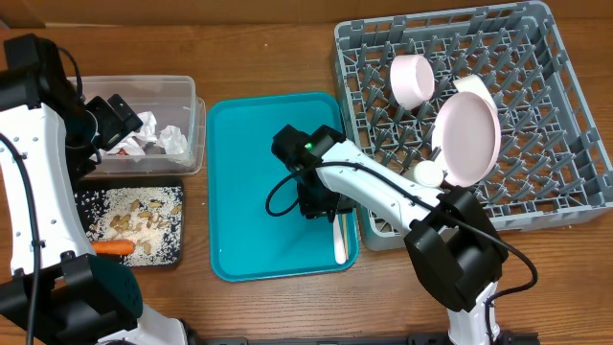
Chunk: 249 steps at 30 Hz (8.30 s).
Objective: Sort waste into correct bins and load items into the dishwasher
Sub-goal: 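Lower the right gripper and close it on the white fork handle, then carry the white fork with the right gripper into the dish rack, then insert the fork upright into the rack and open the right gripper, then move the right gripper back over the wooden stick on the teal tray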
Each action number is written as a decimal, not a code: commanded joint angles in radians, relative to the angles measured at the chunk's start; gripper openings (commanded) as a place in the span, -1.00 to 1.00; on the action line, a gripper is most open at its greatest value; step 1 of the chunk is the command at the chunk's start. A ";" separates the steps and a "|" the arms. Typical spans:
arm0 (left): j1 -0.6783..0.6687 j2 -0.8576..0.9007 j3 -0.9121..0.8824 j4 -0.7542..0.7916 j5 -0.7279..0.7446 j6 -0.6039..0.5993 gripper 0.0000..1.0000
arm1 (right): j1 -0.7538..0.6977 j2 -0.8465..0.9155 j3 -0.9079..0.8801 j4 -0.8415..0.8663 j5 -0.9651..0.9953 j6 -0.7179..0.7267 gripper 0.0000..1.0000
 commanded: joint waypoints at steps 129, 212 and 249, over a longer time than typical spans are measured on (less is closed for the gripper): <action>-0.002 -0.003 -0.005 -0.002 0.010 -0.014 1.00 | -0.463 -0.176 0.065 0.270 0.026 -0.554 -0.92; -0.004 -0.003 -0.005 -0.002 0.011 -0.014 1.00 | 0.150 -0.149 0.133 0.116 -0.043 -0.192 0.38; -0.004 -0.003 -0.005 -0.002 0.011 -0.014 1.00 | 0.101 0.043 0.131 -0.113 0.272 0.050 -0.89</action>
